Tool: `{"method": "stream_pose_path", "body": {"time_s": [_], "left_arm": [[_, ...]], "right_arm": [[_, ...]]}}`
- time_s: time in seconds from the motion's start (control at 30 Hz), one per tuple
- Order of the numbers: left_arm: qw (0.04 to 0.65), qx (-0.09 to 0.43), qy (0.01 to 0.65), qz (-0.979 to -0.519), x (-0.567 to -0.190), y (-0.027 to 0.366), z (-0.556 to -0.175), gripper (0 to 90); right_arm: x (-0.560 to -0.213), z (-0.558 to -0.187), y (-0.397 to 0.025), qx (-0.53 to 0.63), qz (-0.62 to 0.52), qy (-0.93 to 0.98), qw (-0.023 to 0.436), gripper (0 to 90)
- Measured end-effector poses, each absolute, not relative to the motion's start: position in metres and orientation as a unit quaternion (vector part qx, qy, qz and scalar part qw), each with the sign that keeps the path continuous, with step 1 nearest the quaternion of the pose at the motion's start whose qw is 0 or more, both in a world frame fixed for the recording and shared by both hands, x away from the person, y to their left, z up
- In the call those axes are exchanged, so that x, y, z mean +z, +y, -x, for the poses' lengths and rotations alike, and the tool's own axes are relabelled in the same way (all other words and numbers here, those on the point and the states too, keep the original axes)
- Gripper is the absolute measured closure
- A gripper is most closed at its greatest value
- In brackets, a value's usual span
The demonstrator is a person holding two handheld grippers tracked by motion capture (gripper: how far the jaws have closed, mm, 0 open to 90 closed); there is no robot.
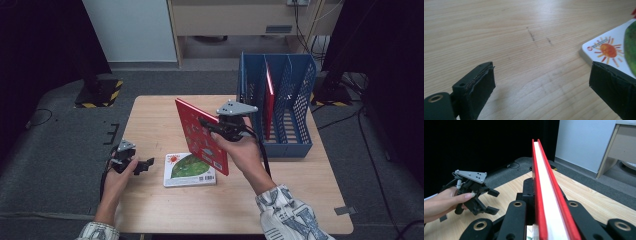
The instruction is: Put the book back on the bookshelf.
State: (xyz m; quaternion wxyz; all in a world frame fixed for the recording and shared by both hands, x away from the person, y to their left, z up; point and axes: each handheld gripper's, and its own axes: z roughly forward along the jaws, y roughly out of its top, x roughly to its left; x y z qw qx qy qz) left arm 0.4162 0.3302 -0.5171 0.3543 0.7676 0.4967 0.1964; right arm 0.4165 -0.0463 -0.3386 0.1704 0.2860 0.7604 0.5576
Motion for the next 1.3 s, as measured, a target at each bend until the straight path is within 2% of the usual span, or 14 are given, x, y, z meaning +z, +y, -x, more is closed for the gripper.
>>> {"method": "stream_pose_path", "body": {"time_s": [0.6,1.3], "left_arm": [[0.308,0.205,0.502,-0.781,-0.524,0.335,-0.416,6.0],[0.288,0.200,0.503,-0.790,-0.530,0.335,-0.417,5.2]], "right_arm": [[-0.337,-0.409,-0.071,0.563,-0.294,0.753,0.172,79.0],[-0.339,-0.393,-0.096,0.566,-0.298,0.749,0.173,79.0]]}}
